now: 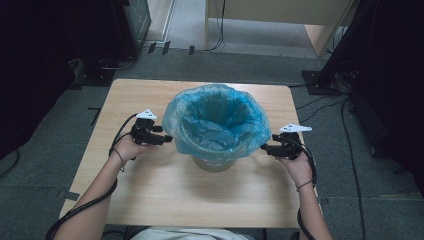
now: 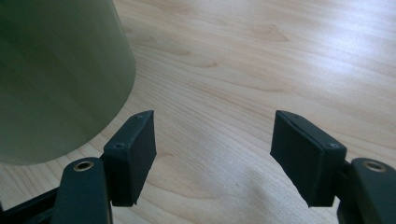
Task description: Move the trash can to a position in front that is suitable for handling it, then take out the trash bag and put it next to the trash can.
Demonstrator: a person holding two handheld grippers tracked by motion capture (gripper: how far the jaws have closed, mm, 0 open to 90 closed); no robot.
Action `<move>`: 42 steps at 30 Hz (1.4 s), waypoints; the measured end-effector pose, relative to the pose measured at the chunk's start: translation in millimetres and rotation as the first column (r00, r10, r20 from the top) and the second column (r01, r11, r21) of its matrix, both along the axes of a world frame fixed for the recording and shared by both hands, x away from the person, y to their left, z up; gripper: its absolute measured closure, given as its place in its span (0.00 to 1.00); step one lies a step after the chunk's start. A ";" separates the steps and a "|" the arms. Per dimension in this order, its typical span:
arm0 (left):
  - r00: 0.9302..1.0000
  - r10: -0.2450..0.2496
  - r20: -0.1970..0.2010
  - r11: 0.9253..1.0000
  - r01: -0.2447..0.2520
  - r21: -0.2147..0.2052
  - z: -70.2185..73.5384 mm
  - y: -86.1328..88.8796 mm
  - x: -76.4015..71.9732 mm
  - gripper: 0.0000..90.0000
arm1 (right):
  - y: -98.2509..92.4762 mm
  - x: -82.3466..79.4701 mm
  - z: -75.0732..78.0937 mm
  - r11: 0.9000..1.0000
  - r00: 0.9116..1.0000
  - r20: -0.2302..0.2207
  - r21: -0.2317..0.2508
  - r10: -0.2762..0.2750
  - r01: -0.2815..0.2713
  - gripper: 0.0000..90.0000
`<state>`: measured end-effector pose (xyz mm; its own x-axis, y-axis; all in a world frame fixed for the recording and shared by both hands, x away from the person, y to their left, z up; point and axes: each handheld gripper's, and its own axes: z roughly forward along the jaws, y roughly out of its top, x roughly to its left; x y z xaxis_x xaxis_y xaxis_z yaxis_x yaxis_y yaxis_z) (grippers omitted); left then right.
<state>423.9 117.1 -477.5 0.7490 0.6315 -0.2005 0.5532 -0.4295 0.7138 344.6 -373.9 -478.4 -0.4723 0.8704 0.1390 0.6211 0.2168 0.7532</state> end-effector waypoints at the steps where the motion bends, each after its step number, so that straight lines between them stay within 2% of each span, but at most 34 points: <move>1: 1.000 -0.003 -0.001 1.000 0.003 0.003 1.2 0.1 0.3 0.34 | 0.2 -0.2 0.7 1.000 1.000 0.002 0.001 0.003 -0.003 0.34; 5: 1.000 -0.007 0.011 1.000 0.007 0.002 7.0 0.4 0.7 0.33 | 2.8 -1.2 4.3 1.000 1.000 0.010 -0.008 0.018 -0.018 0.35; 9: 1.000 -0.001 0.015 1.000 0.001 -0.019 14.8 0.9 -0.9 0.33 | 5.3 -3.4 11.7 1.000 1.000 0.019 -0.005 0.023 -0.023 0.35; 13: 1.000 -0.020 0.022 1.000 0.021 -0.021 23.3 0.3 -3.2 0.33 | 5.7 -5.4 17.6 1.000 0.999 0.035 -0.012 0.025 -0.024 0.35; 16: 0.999 -0.022 0.035 0.999 0.023 -0.035 29.2 0.1 -5.0 0.33 | 4.2 -7.8 24.5 1.000 0.999 0.048 0.009 0.014 -0.015 0.35; 19: 0.999 -0.025 0.033 0.999 0.026 -0.048 34.3 -0.8 -6.4 0.33 | 4.2 -8.7 27.6 1.000 0.998 0.056 0.008 0.018 -0.019 0.35; 21: 0.999 -0.031 0.029 0.998 0.033 -0.046 37.2 -1.8 -7.1 0.33 | 4.7 -9.3 30.6 1.000 0.998 0.062 0.005 0.022 -0.022 0.35; 28: 0.998 -0.049 0.050 0.998 0.051 -0.046 46.3 -5.8 -11.1 0.33 | 5.9 -11.7 41.7 1.000 0.997 0.072 0.001 0.024 -0.024 0.34; 31: 0.996 -0.053 0.071 0.997 0.056 -0.048 51.6 -6.8 -13.3 0.32 | 8.9 -12.8 48.5 0.999 0.997 0.074 -0.008 0.038 -0.038 0.34; 35: 0.996 -0.054 0.071 0.997 0.058 -0.057 54.2 -7.2 -14.0 0.32 | 10.3 -14.2 53.3 0.999 0.996 0.082 -0.015 0.046 -0.045 0.34; 39: 0.998 -0.043 0.049 0.998 0.045 -0.045 54.8 -9.4 -15.1 0.32 | 10.8 -16.3 61.7 0.998 0.993 0.100 0.001 0.056 -0.056 0.34; 42: 0.998 -0.044 0.049 0.998 0.047 -0.045 54.4 -10.0 -16.0 0.32 | 11.6 -18.8 69.8 0.998 0.990 0.124 0.017 0.062 -0.064 0.34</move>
<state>407.9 107.2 -423.1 0.7862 0.5876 -0.1914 0.4984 -0.4198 0.7585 325.8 -362.4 -408.6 -0.5408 0.8359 0.0944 0.5085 0.2355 0.8282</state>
